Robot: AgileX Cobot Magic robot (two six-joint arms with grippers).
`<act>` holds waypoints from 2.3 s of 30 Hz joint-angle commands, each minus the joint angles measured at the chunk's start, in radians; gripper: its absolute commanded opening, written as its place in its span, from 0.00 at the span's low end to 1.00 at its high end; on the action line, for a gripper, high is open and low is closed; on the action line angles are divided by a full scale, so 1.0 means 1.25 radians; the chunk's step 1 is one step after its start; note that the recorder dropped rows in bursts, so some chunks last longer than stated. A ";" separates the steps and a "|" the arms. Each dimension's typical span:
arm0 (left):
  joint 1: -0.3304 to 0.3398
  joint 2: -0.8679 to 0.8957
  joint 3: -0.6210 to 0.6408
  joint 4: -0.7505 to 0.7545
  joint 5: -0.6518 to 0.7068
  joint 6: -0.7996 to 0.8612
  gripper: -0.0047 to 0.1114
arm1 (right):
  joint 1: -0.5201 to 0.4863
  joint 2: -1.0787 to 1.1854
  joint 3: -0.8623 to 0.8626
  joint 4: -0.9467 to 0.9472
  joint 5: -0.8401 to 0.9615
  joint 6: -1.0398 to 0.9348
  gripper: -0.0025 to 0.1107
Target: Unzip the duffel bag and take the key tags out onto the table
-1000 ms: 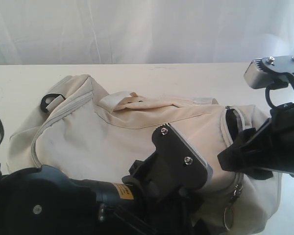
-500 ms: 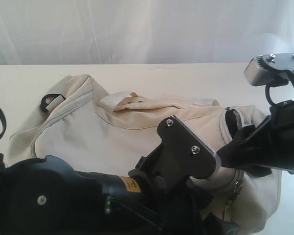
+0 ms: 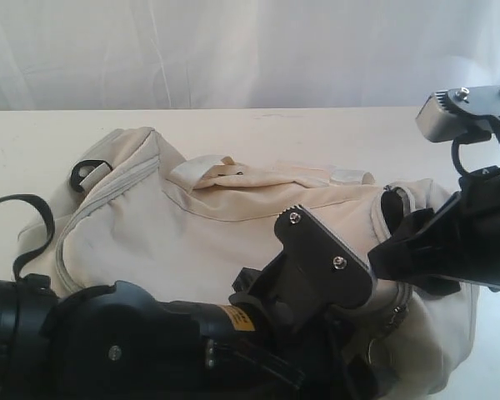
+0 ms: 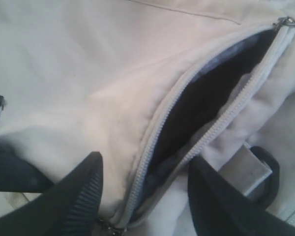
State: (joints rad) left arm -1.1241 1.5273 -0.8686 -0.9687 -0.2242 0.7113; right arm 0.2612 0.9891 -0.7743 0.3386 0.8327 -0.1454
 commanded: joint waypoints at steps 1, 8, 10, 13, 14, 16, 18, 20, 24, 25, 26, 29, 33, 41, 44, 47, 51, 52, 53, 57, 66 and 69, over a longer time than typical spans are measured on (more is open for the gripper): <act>-0.004 -0.002 -0.005 -0.006 -0.021 -0.014 0.46 | -0.002 0.001 -0.003 0.001 -0.009 -0.009 0.46; -0.004 -0.002 -0.005 -0.006 -0.030 -0.059 0.24 | -0.002 0.001 -0.003 -0.002 -0.015 -0.009 0.46; -0.004 -0.002 -0.005 -0.006 -0.030 -0.059 0.15 | -0.002 0.001 -0.003 -0.015 -0.018 -0.009 0.46; -0.004 -0.010 -0.005 -0.006 -0.021 -0.057 0.04 | -0.002 0.001 -0.003 -0.021 -0.020 -0.009 0.46; -0.004 -0.013 -0.005 -0.006 -0.013 -0.056 0.04 | -0.002 0.001 -0.003 -0.021 -0.020 -0.009 0.46; -0.004 -0.027 -0.005 -0.006 0.016 -0.045 0.04 | -0.002 0.001 -0.003 -0.021 -0.022 -0.009 0.46; -0.004 -0.040 -0.005 -0.009 0.043 -0.021 0.04 | -0.002 0.001 -0.003 -0.021 -0.022 -0.010 0.46; -0.004 -0.051 -0.005 -0.009 0.065 -0.016 0.04 | -0.002 0.001 -0.003 -0.021 -0.022 -0.010 0.46; -0.004 -0.068 -0.004 -0.009 0.079 0.000 0.04 | -0.002 0.001 -0.003 -0.021 -0.023 -0.008 0.46; -0.004 -0.072 -0.004 -0.009 0.084 0.002 0.04 | -0.002 0.001 -0.003 -0.021 -0.022 -0.008 0.46; -0.004 -0.074 -0.004 -0.009 0.084 0.002 0.04 | -0.002 0.001 -0.003 -0.021 -0.022 -0.008 0.46; -0.004 -0.076 -0.004 -0.009 0.096 0.002 0.04 | -0.002 0.001 -0.003 -0.021 -0.022 -0.008 0.46; -0.004 -0.089 -0.002 -0.009 0.124 0.002 0.04 | -0.002 0.001 -0.003 -0.021 -0.022 -0.008 0.46; -0.004 -0.101 0.025 -0.011 0.109 -0.003 0.04 | -0.002 0.001 0.008 -0.012 -0.026 -0.008 0.45; -0.004 -0.101 0.033 -0.024 0.102 -0.004 0.04 | -0.002 0.001 0.027 0.014 -0.026 -0.010 0.40; -0.004 -0.104 0.033 -0.024 0.094 -0.004 0.04 | -0.002 0.001 0.026 0.045 -0.003 -0.035 0.35; -0.004 -0.109 0.033 -0.024 0.093 -0.004 0.04 | -0.002 0.001 0.026 0.050 0.000 -0.048 0.33; -0.004 -0.111 0.033 -0.022 0.093 -0.004 0.04 | -0.002 0.001 0.027 0.050 0.000 -0.048 0.32; -0.004 -0.114 0.033 -0.021 0.093 -0.004 0.04 | -0.002 0.001 0.031 0.050 0.000 -0.050 0.31; -0.004 -0.129 0.033 -0.018 0.089 -0.004 0.04 | -0.002 0.001 0.054 0.050 -0.012 -0.082 0.19; -0.004 -0.134 0.033 -0.038 0.121 -0.004 0.04 | -0.002 0.001 0.055 0.021 -0.056 -0.095 0.02; -0.004 -0.134 0.043 -0.038 0.116 -0.004 0.04 | -0.002 0.001 0.055 0.004 -0.059 -0.088 0.02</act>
State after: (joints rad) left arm -1.1241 1.3725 -0.8286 -0.9974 -0.1068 0.7113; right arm 0.2612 0.9891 -0.7100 0.3790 0.7881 -0.2507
